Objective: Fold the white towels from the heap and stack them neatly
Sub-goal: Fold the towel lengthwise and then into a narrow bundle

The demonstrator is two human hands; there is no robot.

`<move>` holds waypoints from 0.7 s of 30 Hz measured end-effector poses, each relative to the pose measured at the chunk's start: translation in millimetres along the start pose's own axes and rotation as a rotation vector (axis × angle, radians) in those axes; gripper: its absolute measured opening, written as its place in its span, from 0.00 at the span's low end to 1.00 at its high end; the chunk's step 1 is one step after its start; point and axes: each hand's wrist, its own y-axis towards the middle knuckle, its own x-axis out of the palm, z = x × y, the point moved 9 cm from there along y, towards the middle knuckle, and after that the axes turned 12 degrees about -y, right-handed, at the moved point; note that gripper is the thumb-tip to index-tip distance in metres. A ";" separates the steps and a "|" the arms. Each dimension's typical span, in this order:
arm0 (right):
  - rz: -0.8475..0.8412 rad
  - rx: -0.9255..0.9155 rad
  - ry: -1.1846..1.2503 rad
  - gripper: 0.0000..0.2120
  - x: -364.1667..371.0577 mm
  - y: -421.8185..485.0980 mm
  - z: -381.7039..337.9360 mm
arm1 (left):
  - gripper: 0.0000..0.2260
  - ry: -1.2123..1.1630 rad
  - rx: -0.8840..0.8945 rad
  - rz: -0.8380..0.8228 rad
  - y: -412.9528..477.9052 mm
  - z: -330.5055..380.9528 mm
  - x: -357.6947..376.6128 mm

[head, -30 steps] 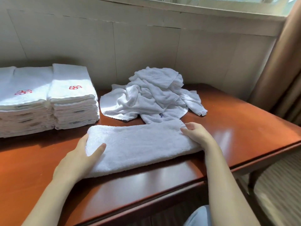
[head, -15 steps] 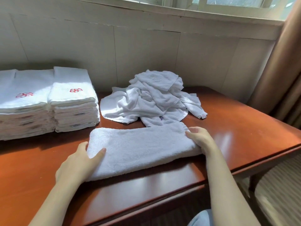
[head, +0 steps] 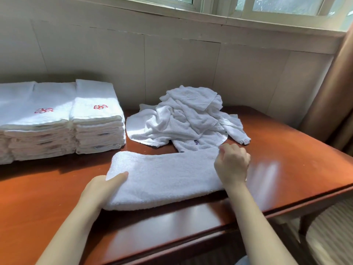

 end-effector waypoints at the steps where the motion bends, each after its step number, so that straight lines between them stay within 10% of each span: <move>1: 0.076 -0.174 0.122 0.05 -15.3 -9.4 -31.7 | 0.24 -0.089 -0.003 -0.004 0.1 -0.4 1.4; 7: -0.634 -0.833 0.171 0.41 13.0 -147.7 -168.9 | 0.27 -0.398 0.076 0.118 -5.9 11.4 -4.1; 12: -0.296 -0.545 0.233 0.34 -12.2 -112.0 -173.1 | 0.14 -0.744 0.224 -0.014 -24.7 33.1 -6.6; 16: -0.572 -0.052 0.905 0.05 -13.1 -74.7 -150.0 | 0.26 -0.807 0.353 -0.062 -23.5 46.8 -26.7; 19: -0.751 0.368 1.455 0.08 -16.7 -54.6 -140.6 | 0.50 -0.475 0.473 -0.272 -21.1 64.7 -34.5; 21: -0.938 0.430 1.770 0.16 -24.1 -44.0 -151.7 | 0.42 -0.267 0.505 -0.566 -32.4 67.6 -25.1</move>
